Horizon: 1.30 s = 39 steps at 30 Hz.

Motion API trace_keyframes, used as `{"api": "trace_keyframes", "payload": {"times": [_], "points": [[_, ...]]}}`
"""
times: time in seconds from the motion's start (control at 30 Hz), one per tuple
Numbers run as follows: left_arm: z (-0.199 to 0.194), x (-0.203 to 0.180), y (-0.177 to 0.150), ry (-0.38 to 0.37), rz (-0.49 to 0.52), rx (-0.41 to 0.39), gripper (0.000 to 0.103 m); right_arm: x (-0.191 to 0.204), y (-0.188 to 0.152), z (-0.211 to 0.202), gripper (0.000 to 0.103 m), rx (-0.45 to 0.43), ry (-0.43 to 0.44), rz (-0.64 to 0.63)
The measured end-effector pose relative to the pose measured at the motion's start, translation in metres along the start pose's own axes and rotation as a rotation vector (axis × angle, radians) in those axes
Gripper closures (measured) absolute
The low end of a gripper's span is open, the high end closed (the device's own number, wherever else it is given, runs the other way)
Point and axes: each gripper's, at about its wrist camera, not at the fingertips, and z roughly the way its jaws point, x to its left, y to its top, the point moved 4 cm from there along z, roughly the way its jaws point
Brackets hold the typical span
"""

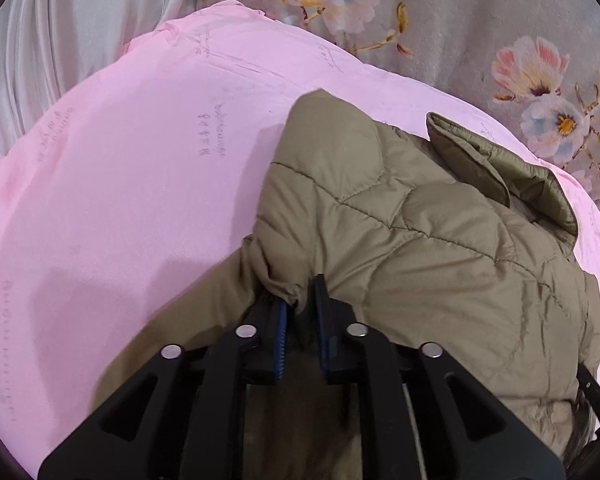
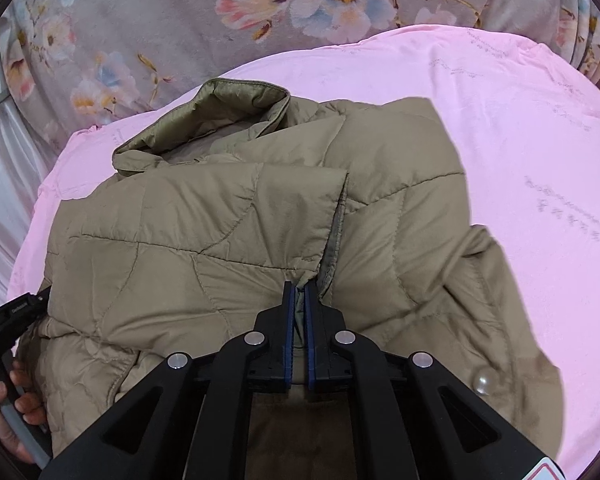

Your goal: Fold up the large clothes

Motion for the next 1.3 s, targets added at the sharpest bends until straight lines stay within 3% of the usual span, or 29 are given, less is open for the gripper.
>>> {"api": "trace_keyframes", "payload": {"times": [0.03, 0.13, 0.33, 0.43, 0.5, 0.63, 0.7, 1.3], "points": [[-0.009, 0.003, 0.001, 0.01, 0.006, -0.006, 0.085, 0.0, 0.001, -0.009, 0.087, -0.011, -0.023, -0.007], [-0.047, 0.004, 0.012, 0.026, 0.027, -0.075, 0.078, 0.004, 0.012, -0.05, 0.079, -0.121, -0.067, -0.018], [-0.079, -0.056, 0.051, -0.077, 0.101, -0.163, 0.078, 0.061, 0.054, -0.075, 0.079, -0.223, 0.036, -0.096], [-0.059, -0.094, 0.046, -0.089, 0.175, -0.152, 0.078, 0.092, 0.054, -0.053, 0.079, -0.195, 0.053, -0.158], [-0.035, -0.11, 0.034, -0.087, 0.212, -0.104, 0.078, 0.103, 0.044, -0.03, 0.079, -0.151, 0.045, -0.191], [0.013, -0.12, 0.002, -0.058, 0.245, -0.014, 0.077, 0.106, 0.016, 0.016, 0.079, -0.054, -0.001, -0.225], [0.024, -0.119, -0.012, -0.041, 0.27, -0.044, 0.077, 0.104, 0.005, 0.027, 0.08, -0.042, -0.005, -0.228], [0.03, -0.119, -0.022, -0.003, 0.299, -0.067, 0.077, 0.1, -0.004, 0.033, 0.08, -0.038, 0.005, -0.204]]}}
